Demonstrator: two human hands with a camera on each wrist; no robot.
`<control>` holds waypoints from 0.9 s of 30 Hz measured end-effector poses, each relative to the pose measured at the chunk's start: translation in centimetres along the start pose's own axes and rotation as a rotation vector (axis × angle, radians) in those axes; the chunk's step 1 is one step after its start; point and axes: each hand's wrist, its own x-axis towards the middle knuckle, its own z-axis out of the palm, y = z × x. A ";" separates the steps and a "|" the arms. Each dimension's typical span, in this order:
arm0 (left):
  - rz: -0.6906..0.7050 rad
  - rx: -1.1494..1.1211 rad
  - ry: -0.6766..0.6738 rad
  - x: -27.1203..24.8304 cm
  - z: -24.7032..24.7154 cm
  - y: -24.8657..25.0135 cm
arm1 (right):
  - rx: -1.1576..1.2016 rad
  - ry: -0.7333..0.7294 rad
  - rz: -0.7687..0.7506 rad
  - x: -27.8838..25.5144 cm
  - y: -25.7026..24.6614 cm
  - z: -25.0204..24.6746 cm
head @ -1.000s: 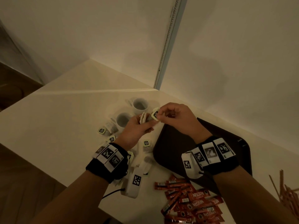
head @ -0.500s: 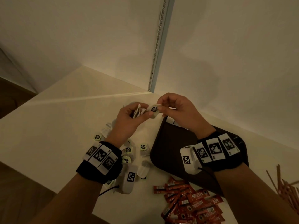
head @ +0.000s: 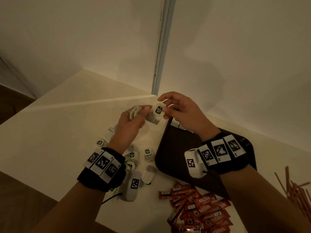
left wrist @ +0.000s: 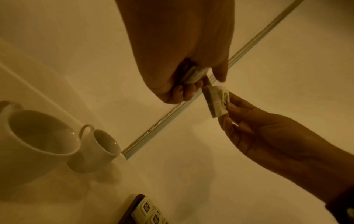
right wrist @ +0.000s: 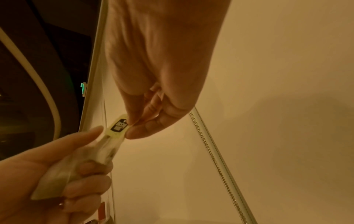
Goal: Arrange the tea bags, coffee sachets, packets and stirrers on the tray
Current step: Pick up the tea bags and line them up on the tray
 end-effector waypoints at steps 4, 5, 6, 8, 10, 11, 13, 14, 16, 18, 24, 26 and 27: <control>0.048 0.090 -0.040 0.1 0.0 -0.4 | -0.041 0.036 0.006 0.1 0.3 0.0; 0.059 0.121 -0.069 0.1 -0.1 -0.5 | -0.048 0.047 0.007 0.1 0.4 -0.1; 0.065 0.136 -0.089 0.2 -0.1 -0.6 | -0.053 0.058 0.006 0.1 0.4 -0.2; 0.065 0.116 -0.113 0.2 0.0 -0.5 | -0.050 0.072 -0.003 0.2 0.4 -0.3; 0.047 0.071 -0.092 0.2 0.3 -0.4 | -0.034 0.078 -0.013 0.4 0.4 -0.5; 0.042 0.056 -0.065 0.3 0.4 -0.3 | -0.041 0.079 -0.022 0.4 0.4 -0.5; 0.059 0.093 -0.025 0.5 0.7 -0.3 | -0.112 0.089 -0.058 0.4 0.5 -0.7; 0.069 0.112 -0.031 0.6 0.7 -0.4 | -0.169 0.102 -0.081 0.4 0.7 -0.9; 0.096 0.110 -0.063 0.8 0.8 -0.6 | -0.248 0.127 -0.125 0.3 0.9 -1.2; 0.131 0.137 -0.083 1.1 1.0 -0.9 | -0.252 0.129 -0.142 0.4 1.3 -1.4; 0.038 0.199 -0.199 2.1 1.8 -2.2 | -0.238 0.128 -0.089 0.6 2.5 -2.2; 0.029 0.215 -0.251 2.2 2.3 -2.3 | -0.240 0.120 -0.072 0.8 3.1 -2.6; 0.014 0.215 -0.254 2.3 2.5 -2.5 | -0.242 0.118 -0.064 0.8 3.4 -2.9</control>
